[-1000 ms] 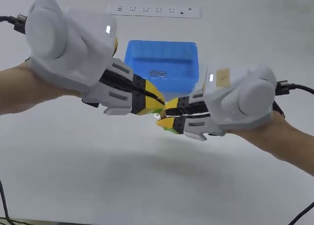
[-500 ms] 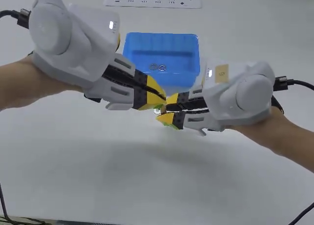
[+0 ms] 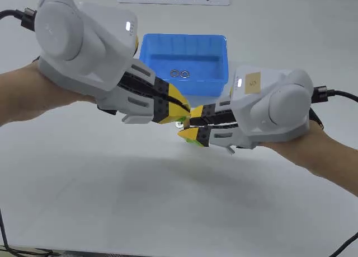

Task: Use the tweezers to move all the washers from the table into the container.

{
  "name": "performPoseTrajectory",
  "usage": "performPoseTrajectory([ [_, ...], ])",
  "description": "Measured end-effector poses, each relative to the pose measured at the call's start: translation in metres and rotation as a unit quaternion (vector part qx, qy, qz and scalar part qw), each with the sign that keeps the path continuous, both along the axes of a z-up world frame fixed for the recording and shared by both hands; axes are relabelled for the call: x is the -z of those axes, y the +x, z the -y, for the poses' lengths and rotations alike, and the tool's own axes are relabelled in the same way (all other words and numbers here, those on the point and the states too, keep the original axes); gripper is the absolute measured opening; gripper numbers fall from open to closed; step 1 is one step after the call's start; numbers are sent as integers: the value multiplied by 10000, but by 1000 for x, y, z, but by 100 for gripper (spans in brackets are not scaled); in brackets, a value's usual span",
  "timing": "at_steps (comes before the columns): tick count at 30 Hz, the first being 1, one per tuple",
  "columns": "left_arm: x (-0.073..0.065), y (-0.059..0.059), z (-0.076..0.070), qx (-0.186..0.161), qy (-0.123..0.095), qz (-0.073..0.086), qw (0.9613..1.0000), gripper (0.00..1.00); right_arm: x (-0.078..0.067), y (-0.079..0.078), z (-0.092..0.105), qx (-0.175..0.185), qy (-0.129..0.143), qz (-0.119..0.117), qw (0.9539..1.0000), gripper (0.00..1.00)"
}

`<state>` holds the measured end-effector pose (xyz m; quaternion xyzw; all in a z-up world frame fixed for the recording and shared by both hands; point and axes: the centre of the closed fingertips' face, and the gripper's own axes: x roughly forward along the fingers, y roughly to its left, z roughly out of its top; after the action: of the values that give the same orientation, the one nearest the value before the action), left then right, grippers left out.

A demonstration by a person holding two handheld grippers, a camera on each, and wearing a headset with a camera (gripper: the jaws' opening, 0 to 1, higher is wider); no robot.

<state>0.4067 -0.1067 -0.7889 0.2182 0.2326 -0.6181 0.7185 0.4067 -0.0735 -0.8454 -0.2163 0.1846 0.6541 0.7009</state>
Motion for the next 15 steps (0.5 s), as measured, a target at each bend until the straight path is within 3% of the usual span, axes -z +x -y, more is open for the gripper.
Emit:
performPoseTrajectory([
  [15,-7,-6,-3,8,-23,-48,10000,6,-7,-3,-2,-1,15,77,10000,10],
])
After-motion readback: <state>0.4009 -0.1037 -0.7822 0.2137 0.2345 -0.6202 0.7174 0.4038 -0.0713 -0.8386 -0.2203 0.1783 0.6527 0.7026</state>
